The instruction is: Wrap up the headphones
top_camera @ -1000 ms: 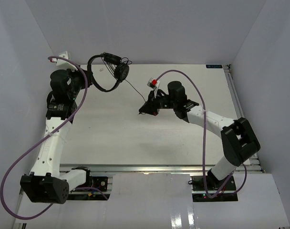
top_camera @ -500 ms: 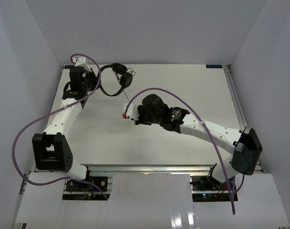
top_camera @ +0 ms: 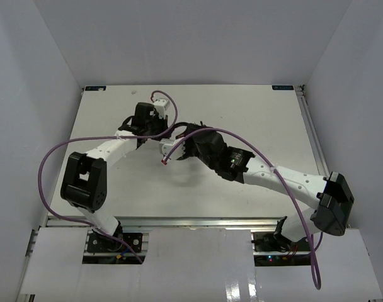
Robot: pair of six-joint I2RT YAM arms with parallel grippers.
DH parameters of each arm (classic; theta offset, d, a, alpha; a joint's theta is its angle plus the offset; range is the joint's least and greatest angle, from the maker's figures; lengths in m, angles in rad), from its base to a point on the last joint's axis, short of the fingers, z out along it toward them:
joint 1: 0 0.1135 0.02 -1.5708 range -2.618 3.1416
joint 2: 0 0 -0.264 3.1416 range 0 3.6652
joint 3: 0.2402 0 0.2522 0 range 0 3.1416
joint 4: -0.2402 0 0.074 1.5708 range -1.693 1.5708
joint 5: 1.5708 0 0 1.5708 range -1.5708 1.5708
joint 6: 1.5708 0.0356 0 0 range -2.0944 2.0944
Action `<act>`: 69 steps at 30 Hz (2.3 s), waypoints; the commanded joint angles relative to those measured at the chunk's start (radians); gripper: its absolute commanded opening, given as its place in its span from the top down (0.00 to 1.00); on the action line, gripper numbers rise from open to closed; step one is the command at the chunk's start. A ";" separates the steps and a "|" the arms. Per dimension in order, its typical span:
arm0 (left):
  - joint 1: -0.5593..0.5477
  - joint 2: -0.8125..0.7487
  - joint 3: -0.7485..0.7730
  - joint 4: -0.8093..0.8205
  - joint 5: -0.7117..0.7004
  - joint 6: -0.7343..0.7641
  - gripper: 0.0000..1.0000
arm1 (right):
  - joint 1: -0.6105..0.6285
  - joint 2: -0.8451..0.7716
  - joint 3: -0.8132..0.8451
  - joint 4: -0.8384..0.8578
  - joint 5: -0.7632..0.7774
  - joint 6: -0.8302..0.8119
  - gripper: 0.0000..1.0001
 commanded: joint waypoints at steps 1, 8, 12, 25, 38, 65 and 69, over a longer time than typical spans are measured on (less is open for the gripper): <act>-0.030 -0.091 -0.043 0.005 0.192 0.078 1.00 | -0.018 -0.018 -0.025 0.113 0.024 -0.100 0.92; -0.035 -0.276 -0.132 -0.014 0.372 0.131 1.00 | -0.108 -0.065 -0.056 -0.013 -0.158 0.018 0.92; -0.035 -0.331 -0.168 -0.022 0.433 0.137 1.00 | -0.194 -0.069 -0.016 -0.125 -0.342 0.099 0.92; -0.035 -0.372 -0.142 -0.022 0.551 0.144 1.00 | -0.428 0.009 0.121 -0.251 -0.829 0.355 0.92; -0.033 -0.295 -0.108 0.000 0.412 0.024 1.00 | -0.482 0.150 0.114 -0.256 -1.130 0.587 0.86; 0.094 -0.114 -0.171 0.133 0.275 -0.051 1.00 | -0.630 0.296 0.119 -0.211 -1.161 0.742 0.31; 0.111 -0.083 -0.150 0.113 0.265 -0.045 1.00 | -0.674 0.286 0.108 -0.213 -1.150 0.741 0.31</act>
